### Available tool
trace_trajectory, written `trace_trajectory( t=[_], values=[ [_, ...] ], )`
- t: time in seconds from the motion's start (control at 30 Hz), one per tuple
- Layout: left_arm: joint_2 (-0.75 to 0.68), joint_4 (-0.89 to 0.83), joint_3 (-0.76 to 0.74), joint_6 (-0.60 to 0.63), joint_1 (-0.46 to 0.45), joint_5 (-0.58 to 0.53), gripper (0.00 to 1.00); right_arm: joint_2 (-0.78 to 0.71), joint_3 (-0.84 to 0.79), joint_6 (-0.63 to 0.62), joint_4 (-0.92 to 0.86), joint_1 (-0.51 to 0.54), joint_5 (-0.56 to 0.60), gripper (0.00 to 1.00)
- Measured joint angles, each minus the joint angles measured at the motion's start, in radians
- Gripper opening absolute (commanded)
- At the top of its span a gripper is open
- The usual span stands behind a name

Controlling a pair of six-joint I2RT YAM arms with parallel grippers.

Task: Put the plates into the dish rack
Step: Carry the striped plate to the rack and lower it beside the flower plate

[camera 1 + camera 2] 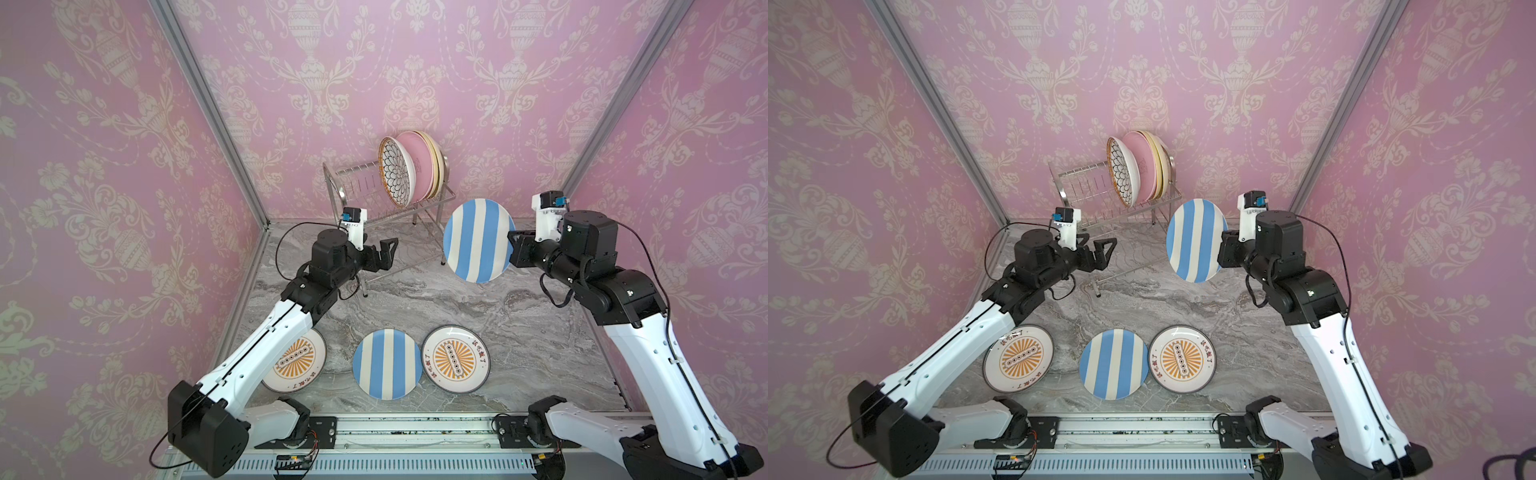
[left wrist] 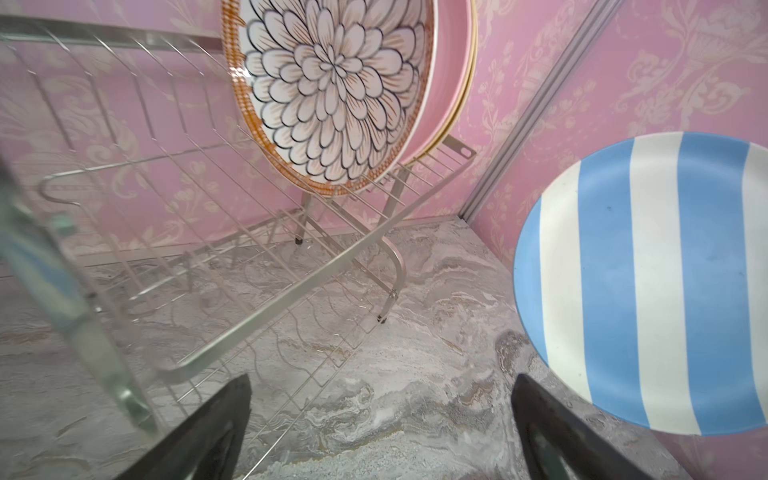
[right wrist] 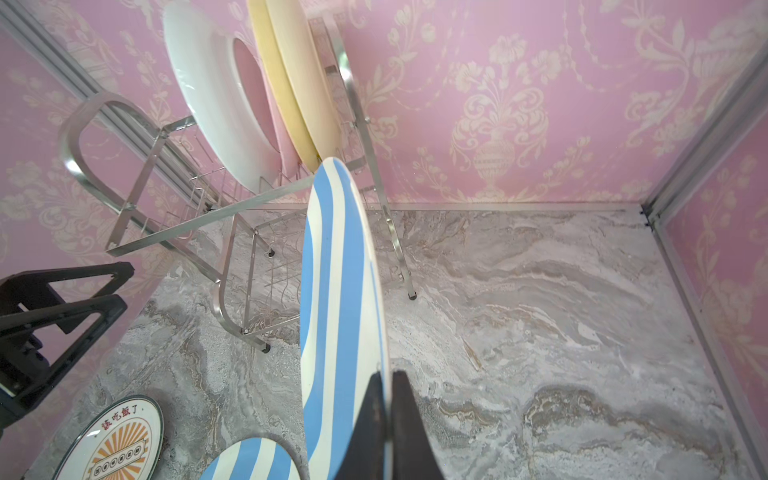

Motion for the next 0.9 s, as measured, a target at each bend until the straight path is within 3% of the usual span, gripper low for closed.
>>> trace_trajectory(
  t=[0.27,0.5,0.9],
  values=[
    [-0.2,-0.024,-0.121,0.023,0.16,-0.116,0.99,0.131,0.221,-0.093,-0.035,0.211,0.158,0.0],
    [-0.272,-0.035,-0.201,0.014,0.274,-0.129,0.99,0.371,0.438,-0.203,0.072,0.392,0.283,0.0],
    [-0.275,-0.068,-0.272,-0.047,0.333,-0.048,0.99,0.744,0.769,-0.348,0.273,0.449,0.418,0.0]
  ],
)
